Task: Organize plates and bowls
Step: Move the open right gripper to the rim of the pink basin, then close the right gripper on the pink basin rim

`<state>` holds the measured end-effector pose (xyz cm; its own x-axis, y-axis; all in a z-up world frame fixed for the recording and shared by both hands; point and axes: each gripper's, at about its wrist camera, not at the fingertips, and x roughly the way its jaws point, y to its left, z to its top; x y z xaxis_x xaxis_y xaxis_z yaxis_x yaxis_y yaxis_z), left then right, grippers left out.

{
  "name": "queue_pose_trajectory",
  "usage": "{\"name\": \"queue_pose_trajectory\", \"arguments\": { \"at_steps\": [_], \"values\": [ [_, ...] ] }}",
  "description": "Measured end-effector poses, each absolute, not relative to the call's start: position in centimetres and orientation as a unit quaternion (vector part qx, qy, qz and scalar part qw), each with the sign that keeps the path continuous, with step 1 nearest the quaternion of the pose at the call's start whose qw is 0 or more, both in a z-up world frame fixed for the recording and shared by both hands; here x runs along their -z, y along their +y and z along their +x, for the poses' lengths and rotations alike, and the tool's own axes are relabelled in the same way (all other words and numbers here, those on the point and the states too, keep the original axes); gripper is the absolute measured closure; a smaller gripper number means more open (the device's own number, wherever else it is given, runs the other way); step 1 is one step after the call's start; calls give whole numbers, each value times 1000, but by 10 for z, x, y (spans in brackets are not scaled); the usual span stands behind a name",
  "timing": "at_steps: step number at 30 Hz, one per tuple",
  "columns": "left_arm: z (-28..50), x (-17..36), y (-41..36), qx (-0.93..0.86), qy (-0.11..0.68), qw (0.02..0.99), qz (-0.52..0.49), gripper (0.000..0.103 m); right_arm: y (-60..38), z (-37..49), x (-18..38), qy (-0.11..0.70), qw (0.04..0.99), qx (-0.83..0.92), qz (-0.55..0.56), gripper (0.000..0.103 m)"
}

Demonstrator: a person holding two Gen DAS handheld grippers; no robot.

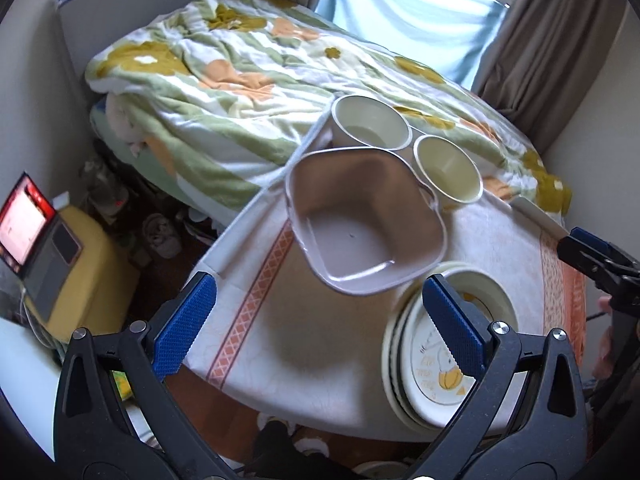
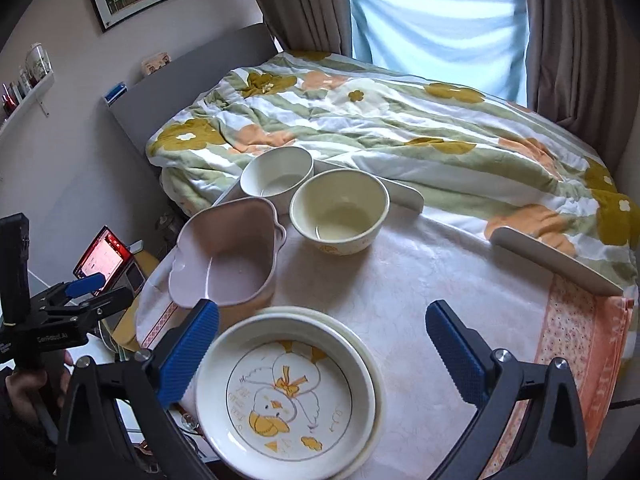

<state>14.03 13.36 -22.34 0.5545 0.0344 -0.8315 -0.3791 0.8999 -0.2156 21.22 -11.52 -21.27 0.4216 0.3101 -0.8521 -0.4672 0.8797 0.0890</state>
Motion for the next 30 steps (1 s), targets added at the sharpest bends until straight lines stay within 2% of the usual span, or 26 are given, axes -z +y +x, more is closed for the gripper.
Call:
{"name": "queue_pose_trajectory", "arguments": {
  "at_steps": [4,6,7,8,9,11,14,18,20,22,23,30],
  "values": [
    [156,244,155,-114,468,848,-219,6,-80,240,242,515,817,-246,-84,0],
    [165,258,161,-115,475,842,-228,17,-66,253,264,531,805,-251,-82,1],
    [170,268,164,-111,481,836,-240,29,-60,258,276,541,798,-255,-78,3],
    [175,277,166,-106,484,832,-250,38,-56,263,286,549,791,-259,-72,13],
    [180,285,168,-101,488,828,-258,41,-53,267,296,559,784,-261,-65,24],
    [190,297,172,-97,492,823,-268,51,-46,274,314,579,768,-269,-50,38],
    [204,308,175,-89,497,820,-271,66,-37,280,330,586,762,-270,-50,50],
    [217,316,178,-77,503,819,-265,76,-30,287,340,592,758,-272,-45,70],
    [221,317,176,-70,506,820,-259,82,-26,288,342,592,757,-272,-48,71],
    [224,317,175,-64,508,822,-251,89,-24,290,343,590,758,-273,-50,81],
    [224,317,175,-62,508,823,-247,90,-23,290,344,591,758,-273,-50,88],
    [224,302,177,-63,503,836,-208,91,-17,284,333,574,771,-270,-50,90]
  ]
}}
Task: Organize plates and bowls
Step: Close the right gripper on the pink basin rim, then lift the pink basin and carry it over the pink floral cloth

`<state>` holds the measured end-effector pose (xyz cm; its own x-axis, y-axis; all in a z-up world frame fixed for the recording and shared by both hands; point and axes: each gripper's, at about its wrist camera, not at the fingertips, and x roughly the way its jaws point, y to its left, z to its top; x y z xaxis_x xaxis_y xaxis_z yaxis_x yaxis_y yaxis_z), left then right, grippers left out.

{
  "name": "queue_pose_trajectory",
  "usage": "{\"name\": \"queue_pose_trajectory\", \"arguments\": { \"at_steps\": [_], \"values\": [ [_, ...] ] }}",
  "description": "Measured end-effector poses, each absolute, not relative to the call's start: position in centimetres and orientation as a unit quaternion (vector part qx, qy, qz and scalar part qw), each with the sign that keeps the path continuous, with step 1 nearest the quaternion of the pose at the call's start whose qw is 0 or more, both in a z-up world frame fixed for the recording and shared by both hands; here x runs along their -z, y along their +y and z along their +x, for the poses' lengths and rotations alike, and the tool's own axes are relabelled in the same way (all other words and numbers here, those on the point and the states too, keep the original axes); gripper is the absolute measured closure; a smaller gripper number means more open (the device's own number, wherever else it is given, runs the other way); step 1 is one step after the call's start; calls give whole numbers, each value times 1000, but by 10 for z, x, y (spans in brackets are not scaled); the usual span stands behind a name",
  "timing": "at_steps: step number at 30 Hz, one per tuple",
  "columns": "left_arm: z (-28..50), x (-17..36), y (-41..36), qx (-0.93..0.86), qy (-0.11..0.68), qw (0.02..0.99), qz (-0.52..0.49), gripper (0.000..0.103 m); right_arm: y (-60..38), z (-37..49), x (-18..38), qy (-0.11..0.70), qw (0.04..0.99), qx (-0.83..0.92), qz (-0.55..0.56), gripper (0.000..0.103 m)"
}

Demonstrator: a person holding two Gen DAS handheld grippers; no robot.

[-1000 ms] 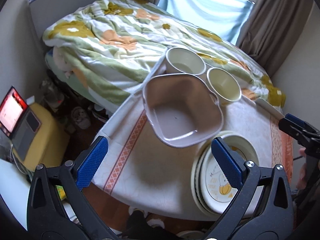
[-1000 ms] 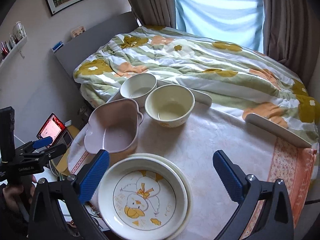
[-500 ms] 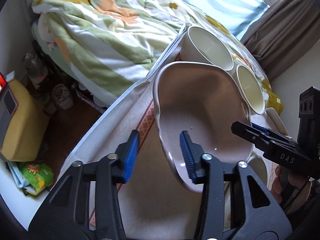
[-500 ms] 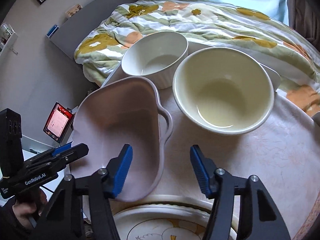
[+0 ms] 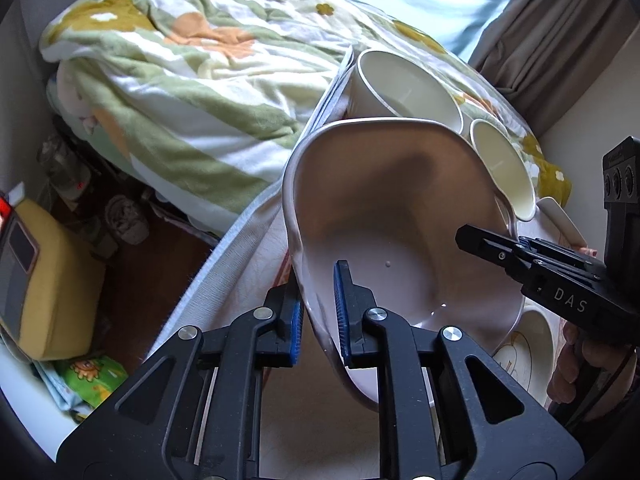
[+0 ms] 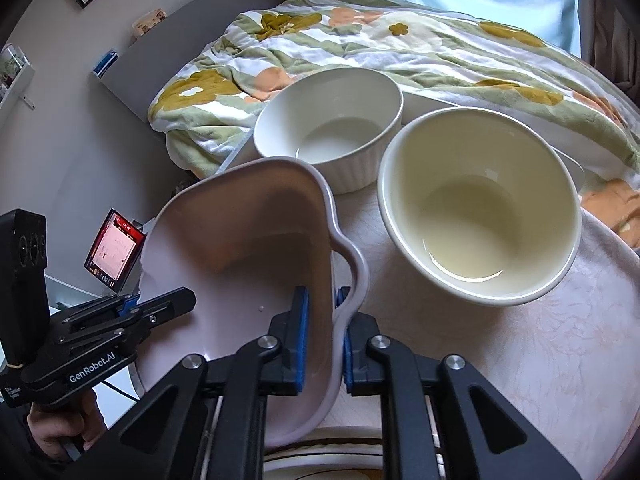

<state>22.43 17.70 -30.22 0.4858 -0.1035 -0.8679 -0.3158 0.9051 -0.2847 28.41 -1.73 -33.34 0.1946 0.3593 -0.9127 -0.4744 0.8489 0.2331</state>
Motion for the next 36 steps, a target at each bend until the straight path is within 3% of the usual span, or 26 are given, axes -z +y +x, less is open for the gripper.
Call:
{"name": "queue_pose_trajectory", "arguments": {
  "at_steps": [9,19,27,36],
  "values": [
    [210,233,145,-47,471,868,-149,91,-44,255,282,536,804,-258,8,90],
    [169,174,21,2,438,891,-115,91,-139,183,206,491,844,-214,31,90],
    [160,186,-109,83,455,880,-109,91,-251,136,182,484,864,-132,40,90],
    [189,255,-221,143,500,850,-87,91,-359,116,224,509,856,-49,77,90]
  ]
}}
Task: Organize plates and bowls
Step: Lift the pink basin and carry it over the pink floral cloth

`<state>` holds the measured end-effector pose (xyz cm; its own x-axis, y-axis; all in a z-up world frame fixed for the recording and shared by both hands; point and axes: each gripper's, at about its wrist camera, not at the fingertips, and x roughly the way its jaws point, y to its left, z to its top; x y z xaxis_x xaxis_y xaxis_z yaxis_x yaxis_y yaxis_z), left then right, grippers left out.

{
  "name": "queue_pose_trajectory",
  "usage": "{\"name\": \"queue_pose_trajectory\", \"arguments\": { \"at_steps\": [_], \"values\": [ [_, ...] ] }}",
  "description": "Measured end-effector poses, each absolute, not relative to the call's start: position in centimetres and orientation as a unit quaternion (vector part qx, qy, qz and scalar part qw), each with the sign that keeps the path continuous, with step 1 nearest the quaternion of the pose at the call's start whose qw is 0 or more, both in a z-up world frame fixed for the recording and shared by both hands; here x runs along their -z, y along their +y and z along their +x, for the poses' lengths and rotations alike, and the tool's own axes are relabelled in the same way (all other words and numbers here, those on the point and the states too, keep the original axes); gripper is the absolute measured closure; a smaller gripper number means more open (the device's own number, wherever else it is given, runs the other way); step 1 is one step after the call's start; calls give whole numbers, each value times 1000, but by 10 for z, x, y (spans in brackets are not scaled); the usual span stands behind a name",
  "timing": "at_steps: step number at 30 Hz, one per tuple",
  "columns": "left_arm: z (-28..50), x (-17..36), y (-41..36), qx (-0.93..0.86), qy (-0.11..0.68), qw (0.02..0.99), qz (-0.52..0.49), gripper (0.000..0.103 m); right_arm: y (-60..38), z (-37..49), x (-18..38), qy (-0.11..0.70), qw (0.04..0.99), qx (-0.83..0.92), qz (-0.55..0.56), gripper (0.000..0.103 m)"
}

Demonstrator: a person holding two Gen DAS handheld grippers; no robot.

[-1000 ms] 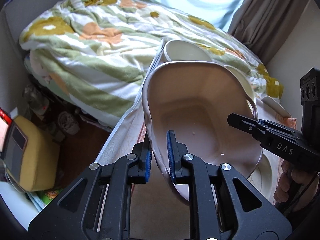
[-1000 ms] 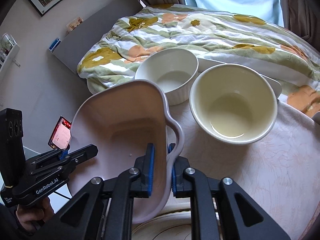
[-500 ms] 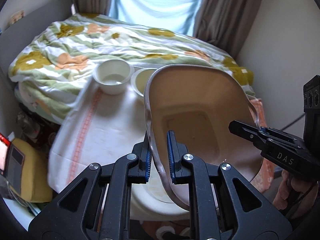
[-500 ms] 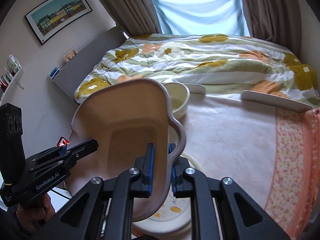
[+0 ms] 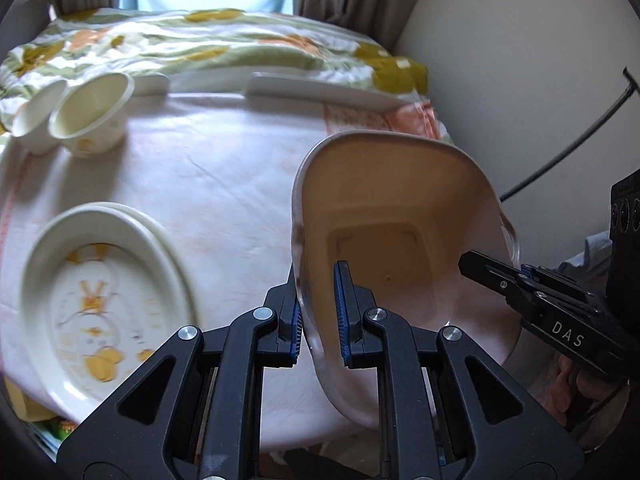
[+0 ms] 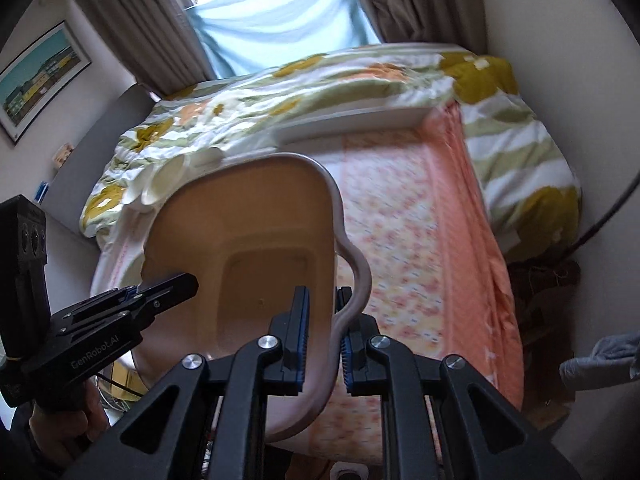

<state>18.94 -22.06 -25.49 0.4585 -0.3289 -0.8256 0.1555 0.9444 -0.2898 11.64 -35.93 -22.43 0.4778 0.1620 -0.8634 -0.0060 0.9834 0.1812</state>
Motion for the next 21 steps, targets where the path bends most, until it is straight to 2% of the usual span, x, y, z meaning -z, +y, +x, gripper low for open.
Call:
{"name": "queue_pose_trajectory", "arguments": {
  "at_steps": [8,21],
  "values": [
    [208,302,-255,141,524,838,-62,91,-396,124,267,518,851,-26,89,90],
    [213,303,-260,132,525,841,-20,91,-409,122,286,519,849,-27,94,90]
  ]
}}
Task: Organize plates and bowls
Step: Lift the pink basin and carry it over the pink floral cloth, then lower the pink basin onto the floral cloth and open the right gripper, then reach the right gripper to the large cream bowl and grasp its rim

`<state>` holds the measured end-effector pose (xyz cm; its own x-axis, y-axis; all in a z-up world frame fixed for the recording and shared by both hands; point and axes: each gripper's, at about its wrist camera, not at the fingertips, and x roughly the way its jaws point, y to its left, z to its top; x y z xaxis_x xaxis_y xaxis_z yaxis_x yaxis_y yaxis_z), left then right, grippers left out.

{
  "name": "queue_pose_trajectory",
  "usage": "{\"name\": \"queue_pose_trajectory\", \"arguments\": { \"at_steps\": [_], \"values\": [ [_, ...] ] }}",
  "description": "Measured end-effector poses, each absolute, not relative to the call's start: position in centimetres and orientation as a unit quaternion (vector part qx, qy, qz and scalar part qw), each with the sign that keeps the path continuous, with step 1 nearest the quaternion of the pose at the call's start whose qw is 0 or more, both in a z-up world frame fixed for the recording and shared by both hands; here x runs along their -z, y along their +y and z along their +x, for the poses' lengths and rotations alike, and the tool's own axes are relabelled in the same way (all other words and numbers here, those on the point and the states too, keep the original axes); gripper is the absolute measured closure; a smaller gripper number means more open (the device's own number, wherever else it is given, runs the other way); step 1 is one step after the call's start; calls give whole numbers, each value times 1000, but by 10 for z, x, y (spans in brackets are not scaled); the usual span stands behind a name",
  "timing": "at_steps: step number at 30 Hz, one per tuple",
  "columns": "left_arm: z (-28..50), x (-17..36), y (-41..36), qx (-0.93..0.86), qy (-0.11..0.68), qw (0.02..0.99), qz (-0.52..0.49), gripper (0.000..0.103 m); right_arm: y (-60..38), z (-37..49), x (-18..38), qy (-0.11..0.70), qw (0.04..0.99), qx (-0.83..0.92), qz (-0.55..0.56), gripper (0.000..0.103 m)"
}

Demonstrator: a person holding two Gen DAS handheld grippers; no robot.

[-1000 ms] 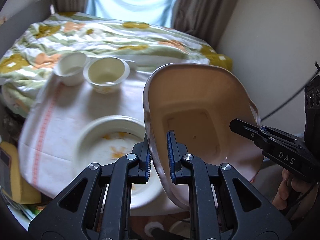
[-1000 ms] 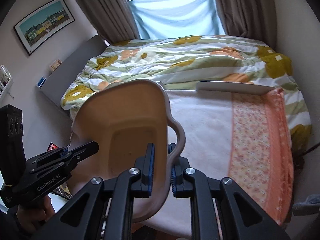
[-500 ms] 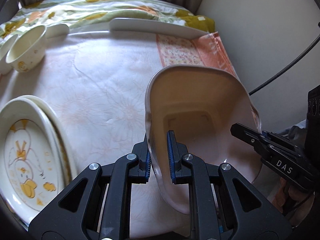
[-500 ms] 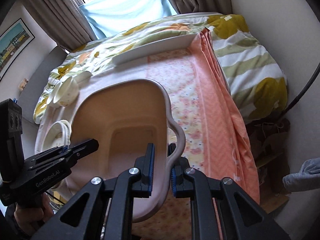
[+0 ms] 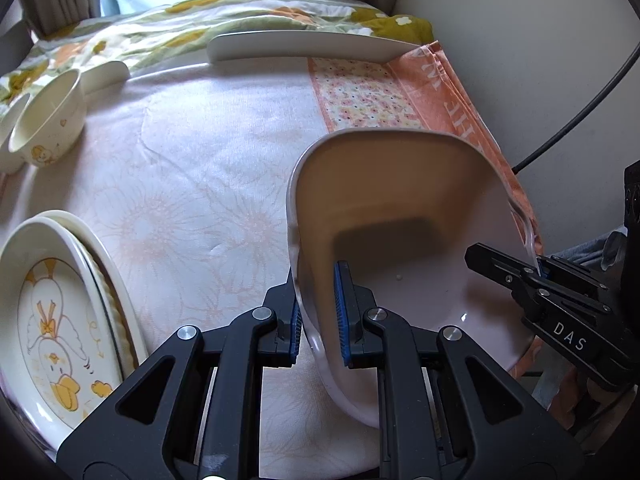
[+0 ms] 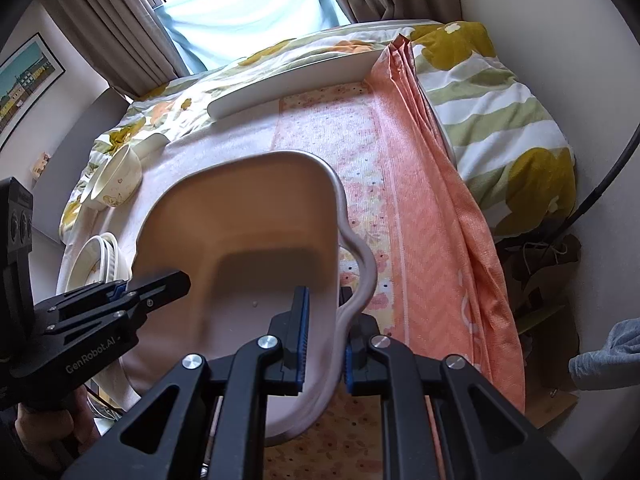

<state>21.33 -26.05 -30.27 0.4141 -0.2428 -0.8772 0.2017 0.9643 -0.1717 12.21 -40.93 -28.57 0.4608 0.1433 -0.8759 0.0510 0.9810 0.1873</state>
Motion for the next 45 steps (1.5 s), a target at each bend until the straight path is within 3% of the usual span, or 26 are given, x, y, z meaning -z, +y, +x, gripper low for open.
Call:
{"name": "queue_pose_trajectory", "arguments": {
  "at_steps": [4,6,7,8,10,11,13,14,15,20,29,34,45],
  "values": [
    [216,300,-260,132,524,841,-25,85,-412,120,284,517,849,-32,101,90],
    [217,301,-260,134,525,840,-31,68,-414,121,284,519,848,-36,105,90],
    [217,300,-260,131,522,842,-33,51,-413,121,283,517,849,-36,106,90],
    [218,300,-261,129,520,844,-35,41,-412,120,282,516,850,-36,103,90],
    [217,298,-259,126,514,847,-39,39,-410,119,282,515,852,-34,90,89],
    [217,297,-259,125,514,847,-41,35,-409,118,281,513,854,-32,84,84],
    [218,296,-256,118,517,847,-45,27,-411,113,280,508,857,-30,80,61],
    [218,295,-255,115,518,846,-47,25,-412,110,279,506,858,-29,80,39],
    [217,293,-252,112,518,846,-51,24,-414,108,278,503,860,-28,82,24],
    [203,268,-234,96,511,852,-69,11,-414,88,260,472,878,-35,69,1],
    [163,181,-167,46,457,884,-86,10,-369,66,173,377,921,-95,2,1],
    [154,133,-122,14,412,907,-89,2,-331,84,126,332,932,-142,10,0],
    [195,116,-8,-14,396,912,-107,2,-217,162,115,363,912,-191,-18,0]
  ]
}}
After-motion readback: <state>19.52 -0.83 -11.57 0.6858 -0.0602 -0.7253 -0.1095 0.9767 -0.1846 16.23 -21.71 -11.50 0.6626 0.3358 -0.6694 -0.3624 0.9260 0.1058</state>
